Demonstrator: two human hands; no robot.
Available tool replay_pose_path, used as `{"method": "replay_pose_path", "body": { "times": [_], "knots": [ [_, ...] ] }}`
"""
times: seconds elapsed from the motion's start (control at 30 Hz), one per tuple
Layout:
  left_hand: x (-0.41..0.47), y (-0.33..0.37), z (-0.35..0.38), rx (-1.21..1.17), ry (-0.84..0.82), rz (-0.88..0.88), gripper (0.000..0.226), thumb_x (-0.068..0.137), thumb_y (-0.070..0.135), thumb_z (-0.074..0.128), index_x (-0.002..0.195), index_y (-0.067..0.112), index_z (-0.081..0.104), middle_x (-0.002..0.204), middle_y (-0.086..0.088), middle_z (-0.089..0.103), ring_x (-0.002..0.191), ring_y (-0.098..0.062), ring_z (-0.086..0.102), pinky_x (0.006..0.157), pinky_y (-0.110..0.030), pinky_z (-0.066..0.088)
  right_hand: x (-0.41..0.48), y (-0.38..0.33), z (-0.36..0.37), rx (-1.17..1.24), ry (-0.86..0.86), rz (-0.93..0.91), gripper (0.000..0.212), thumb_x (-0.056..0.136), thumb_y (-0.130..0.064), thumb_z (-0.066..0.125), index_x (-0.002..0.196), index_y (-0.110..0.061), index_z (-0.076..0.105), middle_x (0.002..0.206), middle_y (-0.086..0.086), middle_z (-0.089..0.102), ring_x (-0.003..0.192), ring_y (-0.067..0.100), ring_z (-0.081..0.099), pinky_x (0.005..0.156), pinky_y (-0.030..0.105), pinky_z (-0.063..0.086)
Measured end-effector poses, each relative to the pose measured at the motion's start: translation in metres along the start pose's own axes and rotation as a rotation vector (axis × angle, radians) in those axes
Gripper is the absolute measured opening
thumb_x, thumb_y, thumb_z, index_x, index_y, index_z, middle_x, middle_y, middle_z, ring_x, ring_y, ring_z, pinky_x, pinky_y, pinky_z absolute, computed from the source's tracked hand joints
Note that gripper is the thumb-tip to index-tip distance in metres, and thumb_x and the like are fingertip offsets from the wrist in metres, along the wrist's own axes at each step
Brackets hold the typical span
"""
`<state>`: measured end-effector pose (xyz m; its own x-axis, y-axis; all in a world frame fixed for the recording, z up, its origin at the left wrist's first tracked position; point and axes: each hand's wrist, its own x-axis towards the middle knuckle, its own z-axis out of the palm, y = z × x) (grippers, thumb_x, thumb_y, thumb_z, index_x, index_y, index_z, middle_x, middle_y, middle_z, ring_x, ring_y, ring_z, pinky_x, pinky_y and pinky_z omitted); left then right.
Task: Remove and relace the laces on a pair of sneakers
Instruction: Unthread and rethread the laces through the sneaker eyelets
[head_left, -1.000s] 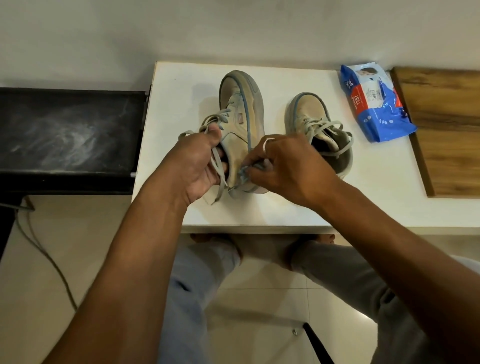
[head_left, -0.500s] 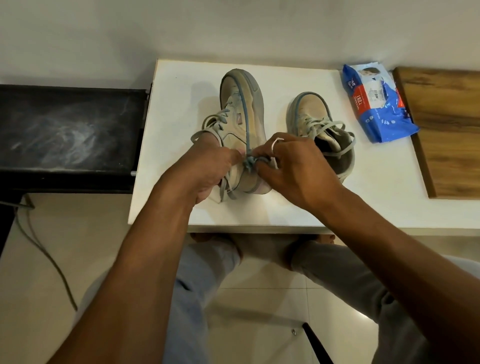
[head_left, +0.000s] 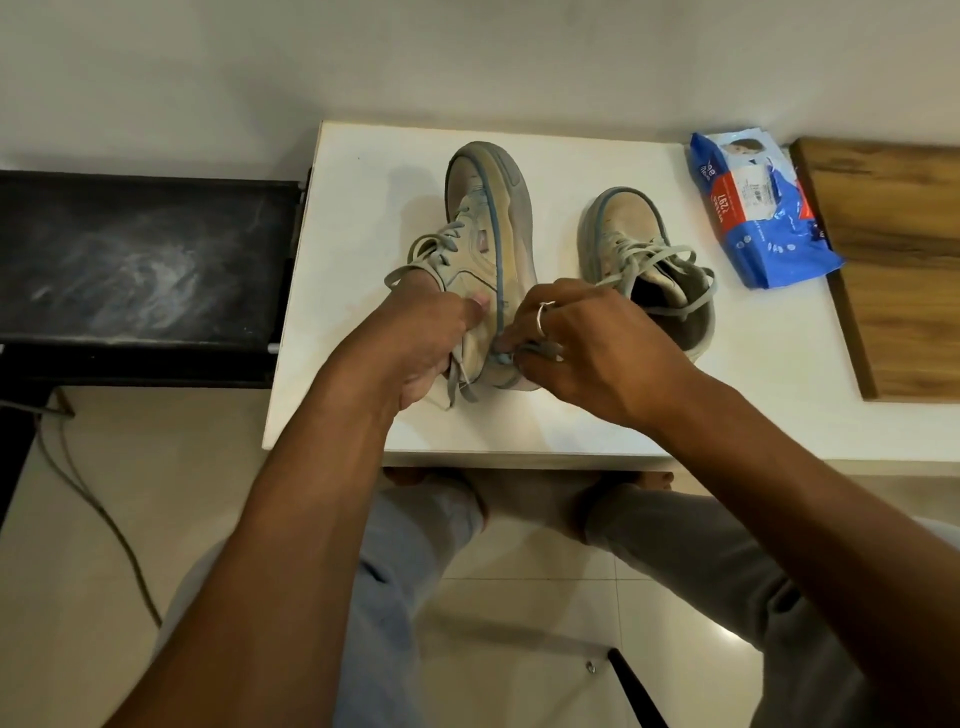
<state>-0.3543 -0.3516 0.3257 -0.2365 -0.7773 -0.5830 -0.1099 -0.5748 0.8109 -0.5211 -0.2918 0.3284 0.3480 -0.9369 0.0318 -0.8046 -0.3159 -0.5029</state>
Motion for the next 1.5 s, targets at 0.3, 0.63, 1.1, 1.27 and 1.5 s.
{"method": "replay_pose_path", "body": {
  "times": [0.3,0.63,1.1,1.27,1.5],
  "knots": [
    [-0.002,0.002,0.002,-0.005,-0.055,0.000,0.042,0.095,0.002,0.057,0.136,0.008,0.050,0.124,-0.008,0.064,0.113,-0.026,0.063,0.099,-0.046,0.050,0.022,0.006,0.006,0.091,0.320,0.117,0.020,0.085,-0.007,0.065,0.099,-0.013,0.078,0.095,0.002,0.071,0.085,0.014,0.065,0.076,0.039,0.055],
    [-0.008,0.013,0.000,-0.122,-0.058,-0.026,0.067,0.062,-0.008,0.055,0.129,0.000,0.052,0.118,-0.024,0.064,0.107,-0.041,0.064,0.087,-0.057,0.054,0.016,0.006,-0.005,0.036,0.143,0.020,0.023,0.087,-0.013,0.064,0.105,-0.020,0.077,0.101,-0.003,0.070,0.093,0.015,0.063,0.078,0.038,0.056],
    [-0.008,0.011,0.002,-0.143,-0.058,-0.018,0.063,0.069,-0.026,0.026,0.123,-0.007,0.054,0.123,-0.034,0.056,0.112,-0.048,0.058,0.094,-0.060,0.048,0.027,0.001,0.005,0.119,0.324,0.089,0.022,0.084,-0.011,0.063,0.100,-0.016,0.078,0.095,0.001,0.071,0.090,0.017,0.066,0.080,0.041,0.055],
    [-0.004,0.010,-0.004,-0.144,-0.074,-0.015,0.074,0.059,-0.023,0.029,0.129,-0.009,0.046,0.116,-0.032,0.057,0.101,-0.042,0.062,0.085,-0.053,0.053,0.023,-0.007,0.009,0.167,0.204,-0.020,0.017,0.084,-0.013,0.068,0.099,-0.015,0.077,0.095,-0.001,0.069,0.088,0.015,0.064,0.075,0.038,0.055],
    [-0.007,0.011,0.001,-0.187,-0.102,0.001,0.058,0.068,-0.029,0.021,0.104,0.000,0.056,0.102,-0.020,0.055,0.104,-0.042,0.059,0.090,-0.049,0.050,0.025,0.004,0.003,0.139,0.301,0.045,0.017,0.083,-0.015,0.069,0.097,-0.015,0.078,0.094,-0.002,0.071,0.089,0.013,0.064,0.078,0.038,0.055]
  ]
}}
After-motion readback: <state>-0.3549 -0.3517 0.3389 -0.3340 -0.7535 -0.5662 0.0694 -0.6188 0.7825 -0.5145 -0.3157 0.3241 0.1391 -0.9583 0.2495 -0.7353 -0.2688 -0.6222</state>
